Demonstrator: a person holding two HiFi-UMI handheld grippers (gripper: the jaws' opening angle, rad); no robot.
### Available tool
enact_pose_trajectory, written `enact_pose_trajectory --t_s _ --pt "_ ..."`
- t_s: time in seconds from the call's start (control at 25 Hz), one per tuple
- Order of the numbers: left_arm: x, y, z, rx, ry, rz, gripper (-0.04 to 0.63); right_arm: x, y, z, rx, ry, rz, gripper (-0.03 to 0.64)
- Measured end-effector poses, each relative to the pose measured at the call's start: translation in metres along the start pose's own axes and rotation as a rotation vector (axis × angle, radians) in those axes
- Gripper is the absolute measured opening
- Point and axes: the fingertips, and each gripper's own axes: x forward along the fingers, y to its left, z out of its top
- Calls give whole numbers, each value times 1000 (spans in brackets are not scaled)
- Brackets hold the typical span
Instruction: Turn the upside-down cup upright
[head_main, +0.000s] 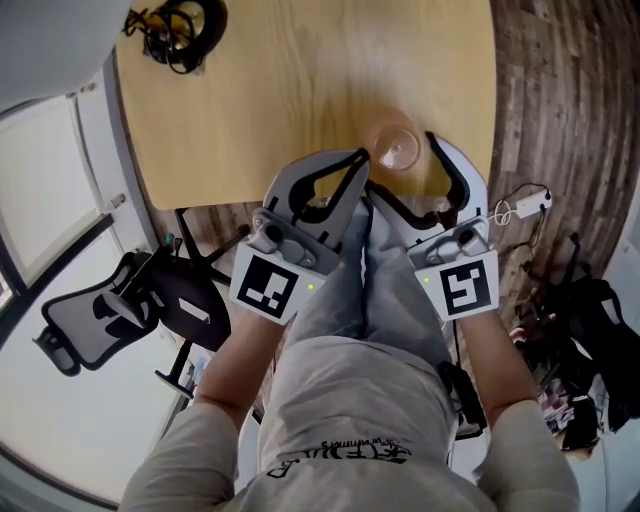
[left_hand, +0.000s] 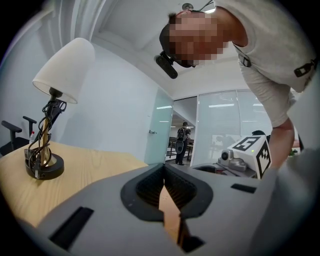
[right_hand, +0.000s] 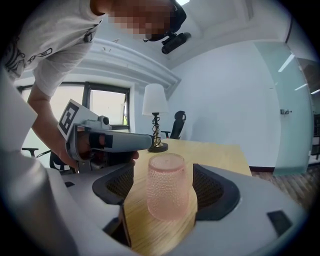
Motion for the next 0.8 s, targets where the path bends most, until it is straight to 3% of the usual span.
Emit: enact_pose_trajectory --t_s 0.4,0.48,0.8 --pt "1 10 -13 -14 6 -1 9 24 -1 -9 -10 4 5 348" --pt "0 11 -12 -21 4 5 9 25 -2 -9 -13 5 4 305" --pt "-9 10 15 -21 -17 18 9 16 -2 15 11 -16 -8 299"
